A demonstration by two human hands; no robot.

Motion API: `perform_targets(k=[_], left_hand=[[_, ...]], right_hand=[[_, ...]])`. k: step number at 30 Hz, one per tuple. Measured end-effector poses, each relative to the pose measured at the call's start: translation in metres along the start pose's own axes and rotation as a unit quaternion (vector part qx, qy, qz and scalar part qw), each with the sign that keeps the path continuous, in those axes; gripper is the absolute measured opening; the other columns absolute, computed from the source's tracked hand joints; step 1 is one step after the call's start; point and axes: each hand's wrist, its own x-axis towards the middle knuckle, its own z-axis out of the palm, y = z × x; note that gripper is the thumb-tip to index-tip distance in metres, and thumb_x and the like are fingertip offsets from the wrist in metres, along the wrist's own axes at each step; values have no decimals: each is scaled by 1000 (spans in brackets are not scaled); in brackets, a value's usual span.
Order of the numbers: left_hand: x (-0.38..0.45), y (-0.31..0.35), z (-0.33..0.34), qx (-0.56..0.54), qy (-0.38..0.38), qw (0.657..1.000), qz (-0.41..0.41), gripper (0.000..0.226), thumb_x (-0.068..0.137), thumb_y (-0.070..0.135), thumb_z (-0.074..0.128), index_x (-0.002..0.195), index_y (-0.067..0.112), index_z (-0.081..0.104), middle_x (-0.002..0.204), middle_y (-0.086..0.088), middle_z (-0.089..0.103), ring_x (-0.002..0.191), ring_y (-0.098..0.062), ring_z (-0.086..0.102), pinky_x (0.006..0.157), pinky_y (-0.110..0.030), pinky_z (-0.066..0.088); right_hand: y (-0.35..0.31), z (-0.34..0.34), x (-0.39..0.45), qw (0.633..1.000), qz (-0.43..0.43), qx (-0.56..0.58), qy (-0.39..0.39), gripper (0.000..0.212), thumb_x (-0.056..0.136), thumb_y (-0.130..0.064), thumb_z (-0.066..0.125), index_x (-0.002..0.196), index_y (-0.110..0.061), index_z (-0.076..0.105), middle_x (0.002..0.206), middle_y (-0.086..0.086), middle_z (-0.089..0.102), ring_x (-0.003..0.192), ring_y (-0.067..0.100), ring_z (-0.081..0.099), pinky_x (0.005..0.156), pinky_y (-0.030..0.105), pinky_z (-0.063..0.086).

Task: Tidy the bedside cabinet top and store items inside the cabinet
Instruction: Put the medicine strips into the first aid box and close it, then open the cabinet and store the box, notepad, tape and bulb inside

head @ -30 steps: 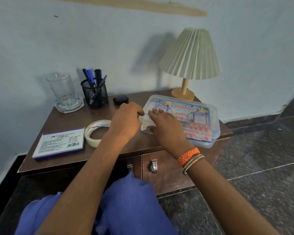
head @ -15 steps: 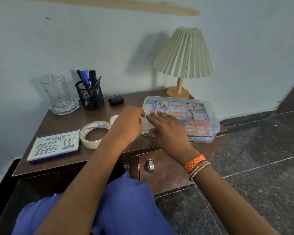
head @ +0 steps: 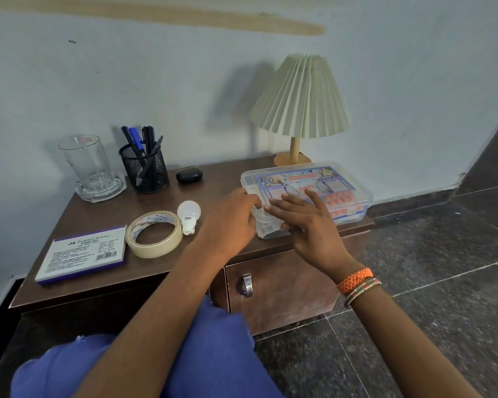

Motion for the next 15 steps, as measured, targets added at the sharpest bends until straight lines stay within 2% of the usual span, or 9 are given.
perform_targets(k=[2, 4, 6, 8, 9, 11, 13, 15], left_hand=[[-1, 1, -2, 5, 1, 1000, 1, 34, 91, 15, 51, 125, 18, 55, 127, -4, 54, 106, -16, 55, 78, -21, 42], [-4, 2, -2, 28, -11, 1000, 5, 39, 91, 16, 51, 130, 19, 48, 130, -4, 50, 106, -18, 55, 77, -26, 47], [-9, 4, -4, 60, -31, 998, 13, 50, 90, 16, 50, 138, 19, 36, 133, -6, 46, 108, -22, 55, 78, -34, 51], [-15, 2, -8, 75, -32, 997, 12, 54, 90, 14, 49, 140, 19, 30, 133, -8, 45, 110, -25, 54, 80, -39, 51], [-19, 0, -10, 74, -25, 997, 9, 53, 90, 14, 49, 139, 19, 31, 131, -8, 45, 110, -25, 54, 81, -41, 51], [-30, -3, -14, 59, -13, 998, 14, 45, 89, 12, 50, 132, 20, 39, 127, -5, 49, 110, -23, 53, 84, -43, 50], [-47, -8, -13, 12, -27, 999, 13, 36, 87, 9, 52, 121, 19, 50, 119, -3, 55, 106, -18, 55, 88, -40, 48], [-64, -14, -16, -29, -68, 997, 1, 29, 85, 5, 55, 113, 15, 59, 110, -4, 61, 100, -15, 57, 88, -28, 47]], right_hand=[[-6, 1, 0, 1000, 15, -3, 11, 55, 78, 2, 64, 126, -24, 60, 131, -3, 61, 130, 21, 48, 116, 44, 16], [-17, -3, -6, 998, 18, -27, 53, 49, 78, 2, 62, 123, -19, 62, 128, 1, 62, 128, 23, 50, 113, 46, 28], [-35, -8, -23, 987, 62, 1, 149, 39, 79, -3, 57, 114, -16, 66, 114, 0, 67, 112, 18, 58, 99, 36, 44], [-54, -7, -43, 957, 163, 114, 211, 26, 78, -10, 53, 96, -21, 68, 91, -8, 69, 87, 10, 62, 77, 26, 49], [-61, -2, -51, 936, 223, 179, 203, 20, 78, -11, 53, 85, -24, 67, 81, -11, 68, 76, 7, 62, 69, 25, 48], [-66, 18, -61, 904, 330, 245, 115, 18, 80, -9, 56, 77, -24, 67, 69, -13, 65, 62, 0, 58, 61, 24, 44], [-68, 42, -70, 883, 384, 268, 17, 16, 83, -10, 59, 82, -21, 70, 71, -12, 66, 61, -2, 57, 65, 22, 42], [-74, 59, -71, 863, 405, 301, -16, 13, 85, -14, 59, 87, -16, 71, 81, -3, 71, 72, 8, 63, 70, 25, 46]])
